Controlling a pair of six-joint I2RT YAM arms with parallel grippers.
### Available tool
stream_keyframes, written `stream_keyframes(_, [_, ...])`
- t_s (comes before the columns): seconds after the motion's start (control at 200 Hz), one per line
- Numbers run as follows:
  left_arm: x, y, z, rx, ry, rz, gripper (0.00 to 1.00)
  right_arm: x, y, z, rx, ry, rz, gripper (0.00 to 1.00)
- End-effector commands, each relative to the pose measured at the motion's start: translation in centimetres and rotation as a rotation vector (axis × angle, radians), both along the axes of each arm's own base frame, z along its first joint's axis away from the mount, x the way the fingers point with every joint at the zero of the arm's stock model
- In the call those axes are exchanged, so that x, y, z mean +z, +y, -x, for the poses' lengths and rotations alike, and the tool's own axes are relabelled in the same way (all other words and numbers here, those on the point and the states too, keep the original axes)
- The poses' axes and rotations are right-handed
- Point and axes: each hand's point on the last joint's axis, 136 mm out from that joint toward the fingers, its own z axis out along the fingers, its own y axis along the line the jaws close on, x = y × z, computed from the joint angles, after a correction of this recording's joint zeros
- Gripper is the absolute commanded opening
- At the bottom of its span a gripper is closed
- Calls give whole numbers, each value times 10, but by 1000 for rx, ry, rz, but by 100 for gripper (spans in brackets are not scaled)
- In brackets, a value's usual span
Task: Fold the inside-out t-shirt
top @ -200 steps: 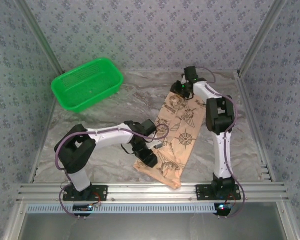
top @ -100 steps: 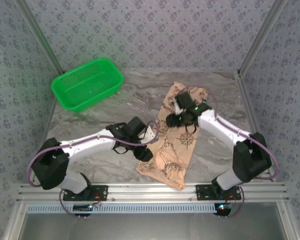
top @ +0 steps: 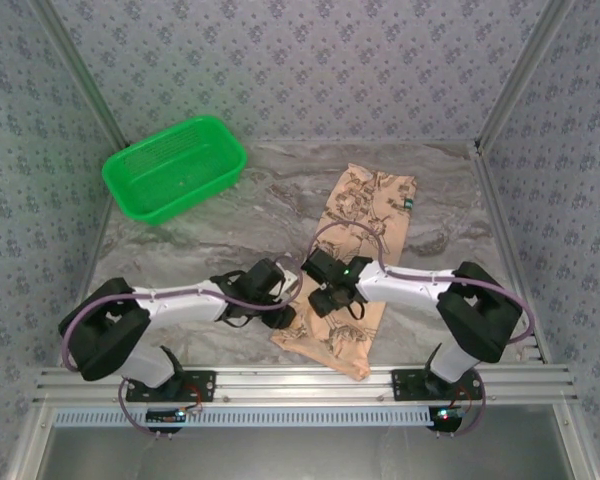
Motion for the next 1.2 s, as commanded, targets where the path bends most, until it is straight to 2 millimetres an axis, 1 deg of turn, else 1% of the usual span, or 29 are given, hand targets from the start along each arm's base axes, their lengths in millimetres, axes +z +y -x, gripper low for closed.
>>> stream_keyframes(0.0, [-18, 23, 9, 62, 29, -60, 55, -9, -8, -8, -101, -81, 44, 63])
stream_keyframes(0.05, [-19, 23, 12, 60, 34, -51, 54, -10, -24, -14, -161, -129, 110, 62])
stream_keyframes(0.085, [-20, 23, 14, 59, 38, -44, 54, -8, -40, -15, -212, -158, 170, 61])
stream_keyframes(0.17, [-23, 23, 20, 42, 54, -29, 55, 5, -71, -24, -339, -228, 232, 61])
stream_keyframes(0.195, [-24, 22, 23, 28, 60, -25, 55, 10, -82, -24, -366, -234, 251, 60])
stream_keyframes(0.26, [-23, 16, 31, -27, 63, -16, 55, 22, -93, -27, -429, -247, 215, 61])
stream_keyframes(0.315, [-21, 11, 36, -64, 55, -10, 54, 27, -98, -29, -464, -234, 166, 61])
stream_keyframes(0.35, [-20, 7, 39, -95, 51, 5, 55, 29, -105, -29, -501, -226, 147, 61])
stream_keyframes(0.41, [-16, 2, 42, -136, 40, 30, 55, 26, -110, -28, -542, -195, 92, 61])
stream_keyframes(0.445, [-12, 1, 41, -153, 26, 29, 55, 21, -115, -26, -567, -165, 63, 61])
stream_keyframes(0.48, [-4, -2, 40, -192, -3, 35, 55, 19, -114, -28, -577, -148, 17, 61])
stream_keyframes(0.52, [10, -7, 38, -238, -53, 53, 55, 18, -121, -28, -607, -135, 2, 61])
stream_keyframes(0.57, [31, -15, 32, -293, -130, 95, 56, 12, -141, -26, -692, -115, 20, 61])
stream_keyframes(0.63, [55, -28, 26, -358, -230, 150, 58, 4, -168, -25, -843, -65, 28, 61])
stream_keyframes(0.66, [64, -32, 19, -357, -274, 170, 59, 0, -182, -19, -922, -22, 38, 61])
stream_keyframes(0.69, [70, -36, 12, -341, -308, 181, 60, -3, -188, -19, -970, 7, 16, 61])
stream_keyframes(0.735, [77, -42, 4, -325, -330, 193, 60, -1, -188, -23, -997, 29, -31, 62])
stream_keyframes(0.8, [81, -50, -2, -304, -311, 187, 60, 9, -185, -28, -997, 24, -84, 62])
stream_keyframes(0.855, [81, -55, -5, -283, -278, 178, 60, 21, -182, -29, -985, 19, -123, 62])
stream_keyframes(0.92, [77, -61, -6, -274, -245, 166, 60, 31, -179, -26, -987, 47, -164, 62])
stream_keyframes(0.949, [75, -63, -8, -258, -237, 162, 60, 35, -175, -29, -966, 58, -200, 62])
stream_keyframes(1.009, [71, -71, -9, -272, -223, 166, 60, 37, -156, -38, -865, 98, -309, 62])
stream_keyframes(1.039, [67, -75, -8, -291, -218, 168, 60, 40, -149, -48, -801, 92, -359, 62])
stream_keyframes(1.079, [62, -83, -7, -330, -222, 166, 61, 40, -148, -59, -769, 84, -376, 62])
stream_keyframes(1.134, [49, -92, -7, -374, -245, 150, 61, 42, -160, -85, -791, 23, -357, 62])
stream_keyframes(1.179, [39, -102, -3, -430, -252, 155, 60, 43, -174, -111, -810, -35, -339, 62])
stream_keyframes(1.194, [36, -106, -1, -452, -256, 155, 60, 41, -178, -117, -818, -41, -334, 62])
